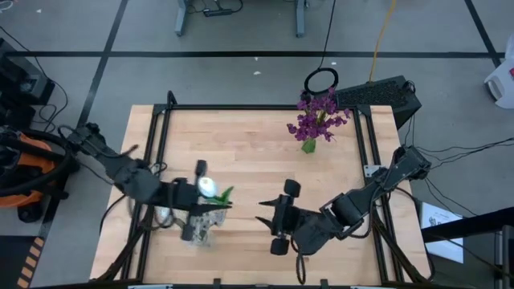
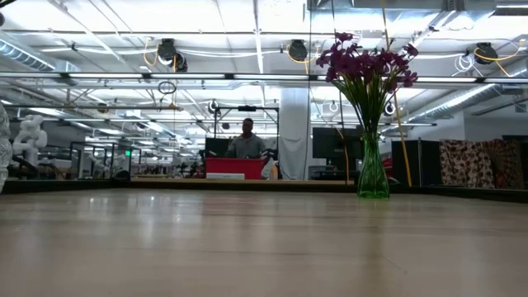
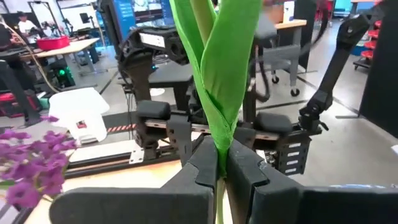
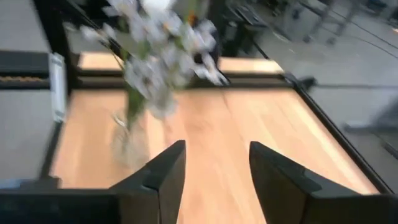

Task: Sort flowers into vase by color
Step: Put the white flower into the transparent vase

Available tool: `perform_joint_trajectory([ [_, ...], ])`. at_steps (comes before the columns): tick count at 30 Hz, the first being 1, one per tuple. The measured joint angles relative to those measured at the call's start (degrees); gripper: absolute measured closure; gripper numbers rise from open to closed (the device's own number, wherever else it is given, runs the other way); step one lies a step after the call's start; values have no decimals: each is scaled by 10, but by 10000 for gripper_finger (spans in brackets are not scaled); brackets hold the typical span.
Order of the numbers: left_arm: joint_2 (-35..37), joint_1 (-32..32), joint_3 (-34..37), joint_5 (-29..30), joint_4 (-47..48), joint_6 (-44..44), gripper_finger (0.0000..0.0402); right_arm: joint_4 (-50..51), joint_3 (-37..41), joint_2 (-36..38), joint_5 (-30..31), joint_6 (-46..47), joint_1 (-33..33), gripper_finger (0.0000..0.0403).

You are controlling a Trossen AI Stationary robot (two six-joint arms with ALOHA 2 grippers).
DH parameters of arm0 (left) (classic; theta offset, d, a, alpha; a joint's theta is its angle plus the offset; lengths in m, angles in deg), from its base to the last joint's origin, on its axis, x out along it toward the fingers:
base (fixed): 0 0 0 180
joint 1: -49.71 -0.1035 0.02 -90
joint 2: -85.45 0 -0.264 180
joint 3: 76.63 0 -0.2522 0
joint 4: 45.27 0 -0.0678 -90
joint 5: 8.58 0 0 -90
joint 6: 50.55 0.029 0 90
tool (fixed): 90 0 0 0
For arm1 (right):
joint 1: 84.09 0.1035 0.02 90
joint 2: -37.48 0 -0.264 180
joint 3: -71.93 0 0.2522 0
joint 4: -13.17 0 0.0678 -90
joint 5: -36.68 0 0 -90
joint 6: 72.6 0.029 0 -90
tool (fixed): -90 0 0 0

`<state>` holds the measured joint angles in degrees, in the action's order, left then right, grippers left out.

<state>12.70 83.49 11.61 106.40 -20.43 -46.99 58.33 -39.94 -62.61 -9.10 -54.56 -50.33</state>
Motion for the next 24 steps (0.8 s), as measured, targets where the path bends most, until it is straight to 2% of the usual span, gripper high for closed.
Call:
perform_joint_trajectory([
  [5, 40, 24, 0, 37, 21, -3, 385, 94, 0, 0, 75, 95, 30, 232],
  [8, 59, 38, 0, 39, 21, -3, 385, 115, 7, 0, 98, 138, 47, 232],
  [24, 136, 56, 0, 52, -27, 13, 384, 127, 13, 0, 114, 173, 80, 232],
])
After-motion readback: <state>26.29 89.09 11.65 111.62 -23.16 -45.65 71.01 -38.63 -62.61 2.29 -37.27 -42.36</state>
